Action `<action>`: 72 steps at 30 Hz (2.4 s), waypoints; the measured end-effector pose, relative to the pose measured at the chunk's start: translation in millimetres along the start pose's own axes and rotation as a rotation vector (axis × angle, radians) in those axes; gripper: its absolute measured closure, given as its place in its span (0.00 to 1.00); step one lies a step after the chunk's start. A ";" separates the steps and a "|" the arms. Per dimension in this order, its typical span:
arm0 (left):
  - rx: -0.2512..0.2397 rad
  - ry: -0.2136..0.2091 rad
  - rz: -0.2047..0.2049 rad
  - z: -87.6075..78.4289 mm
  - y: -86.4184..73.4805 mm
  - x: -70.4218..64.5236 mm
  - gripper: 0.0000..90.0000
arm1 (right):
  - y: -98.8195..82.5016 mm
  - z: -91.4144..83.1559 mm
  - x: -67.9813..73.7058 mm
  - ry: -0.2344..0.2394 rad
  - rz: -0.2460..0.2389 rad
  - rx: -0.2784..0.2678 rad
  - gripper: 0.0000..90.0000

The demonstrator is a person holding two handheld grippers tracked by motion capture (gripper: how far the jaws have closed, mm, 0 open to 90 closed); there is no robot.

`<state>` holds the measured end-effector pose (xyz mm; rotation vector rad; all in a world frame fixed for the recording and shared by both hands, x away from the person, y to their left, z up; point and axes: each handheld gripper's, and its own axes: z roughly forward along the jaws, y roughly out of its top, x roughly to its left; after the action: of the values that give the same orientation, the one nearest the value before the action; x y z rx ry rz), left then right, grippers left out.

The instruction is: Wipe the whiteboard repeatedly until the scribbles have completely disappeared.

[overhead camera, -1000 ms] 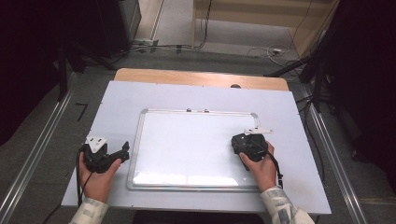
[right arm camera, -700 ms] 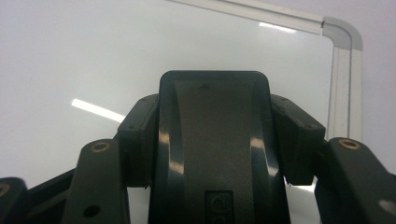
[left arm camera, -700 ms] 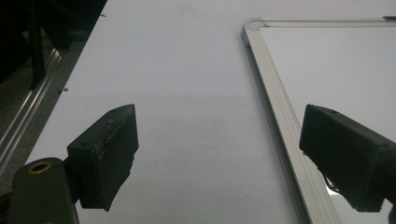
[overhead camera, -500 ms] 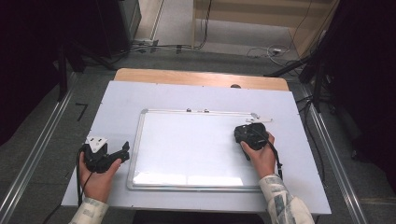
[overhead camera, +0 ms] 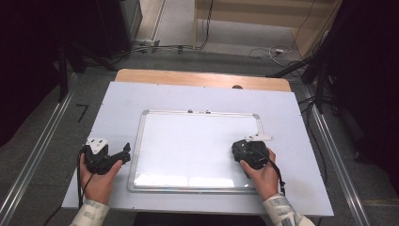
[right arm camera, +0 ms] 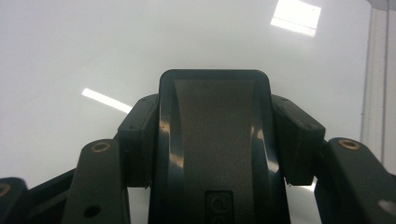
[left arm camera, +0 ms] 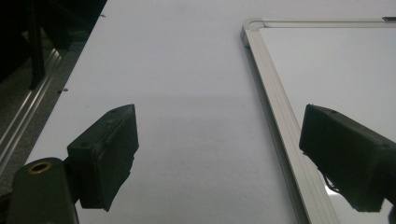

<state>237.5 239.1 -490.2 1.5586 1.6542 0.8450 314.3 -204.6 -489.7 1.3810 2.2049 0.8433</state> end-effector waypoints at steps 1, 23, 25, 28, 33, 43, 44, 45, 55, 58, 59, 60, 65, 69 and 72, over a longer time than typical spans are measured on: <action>0.000 0.000 0.000 0.3 0.1 -0.2 0.14 | -0.4 -0.5 2.3 0.002 -0.006 0.003 0.43; -0.006 -0.002 -0.006 0.5 1.1 0.7 0.14 | 48.1 41.0 -13.6 -0.029 0.022 0.013 0.43; -0.006 -0.002 -0.006 0.3 1.1 1.0 0.14 | 50.0 42.4 -17.8 -0.037 0.032 0.015 0.43; -0.005 -0.002 -0.009 0.2 1.0 1.8 0.14 | 50.6 42.8 -25.3 -0.051 0.047 0.016 0.43; -0.004 0.000 -0.010 0.0 0.6 2.4 0.14 | 45.0 38.3 -31.0 -0.058 0.057 0.013 0.43; -0.008 0.001 -0.007 -0.8 0.8 1.0 0.14 | 19.8 17.5 -19.8 -0.035 0.027 0.004 0.43; -0.009 0.001 -0.007 -0.6 0.7 1.1 0.14 | 17.6 15.6 -17.8 -0.032 0.026 0.005 0.43; -0.008 0.002 -0.007 -0.5 0.7 1.2 0.14 | 15.4 13.9 -15.4 -0.032 0.016 0.002 0.43; -0.004 0.000 -0.005 1.6 1.1 0.4 0.14 | 16.1 -8.4 -10.9 -0.015 0.011 -0.046 0.43; -0.006 -0.001 -0.005 1.0 1.2 0.0 0.14 | 15.9 -14.4 -13.3 -0.010 0.022 -0.056 0.43; -0.006 -0.001 -0.006 0.6 1.3 0.0 0.14 | 15.7 -16.4 -13.8 -0.008 0.021 -0.059 0.43; -0.006 -0.001 -0.005 0.4 1.3 0.2 0.14 | 16.0 -18.7 -13.9 -0.005 0.029 -0.063 0.43; -0.006 -0.002 -0.005 0.2 1.3 1.0 0.14 | 20.4 -30.4 -19.0 -0.002 0.054 -0.101 0.43; -0.009 -0.002 -0.007 -0.6 1.5 1.3 0.14 | 23.3 -39.4 -27.5 -0.011 0.089 -0.124 0.43; -0.010 -0.002 -0.006 -0.6 1.6 1.1 0.14 | 24.5 -44.8 -33.0 -0.020 0.100 -0.140 0.43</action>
<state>237.8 240.3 -488.7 1.5471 1.6502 0.8472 317.0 -238.8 -439.5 1.4353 2.0339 0.9938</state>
